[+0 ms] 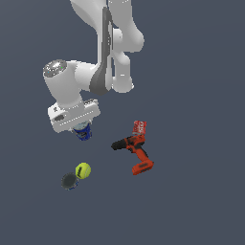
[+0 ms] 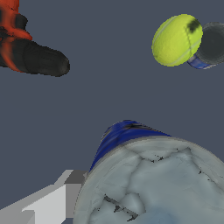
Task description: Pick up a designated object from a clutter of objects.
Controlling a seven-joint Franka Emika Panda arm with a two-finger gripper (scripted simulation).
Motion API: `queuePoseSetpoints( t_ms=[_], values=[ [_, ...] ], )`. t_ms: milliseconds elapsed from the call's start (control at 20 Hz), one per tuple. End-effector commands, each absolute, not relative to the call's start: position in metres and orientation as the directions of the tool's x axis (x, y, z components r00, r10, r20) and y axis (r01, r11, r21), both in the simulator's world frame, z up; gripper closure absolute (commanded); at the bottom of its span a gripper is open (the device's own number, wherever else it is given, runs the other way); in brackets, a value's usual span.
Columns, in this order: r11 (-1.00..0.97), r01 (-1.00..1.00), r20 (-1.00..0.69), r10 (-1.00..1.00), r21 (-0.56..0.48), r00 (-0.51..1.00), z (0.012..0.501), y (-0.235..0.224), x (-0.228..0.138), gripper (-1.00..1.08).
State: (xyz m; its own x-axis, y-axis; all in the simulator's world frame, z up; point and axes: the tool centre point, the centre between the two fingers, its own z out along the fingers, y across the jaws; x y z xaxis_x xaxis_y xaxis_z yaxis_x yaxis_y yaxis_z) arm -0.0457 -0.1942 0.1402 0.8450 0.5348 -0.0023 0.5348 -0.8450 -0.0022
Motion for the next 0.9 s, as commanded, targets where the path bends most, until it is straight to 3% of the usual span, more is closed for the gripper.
queuePoseSetpoints(
  t_ms=[0, 850],
  values=[
    [-0.845, 0.535, 0.0, 0.535, 0.001, 0.845, 0.164, -0.197, -0.044, 1.08],
    [-0.845, 0.535, 0.0, 0.535, 0.001, 0.845, 0.336, -0.215, -0.033, 1.08]
  ],
)
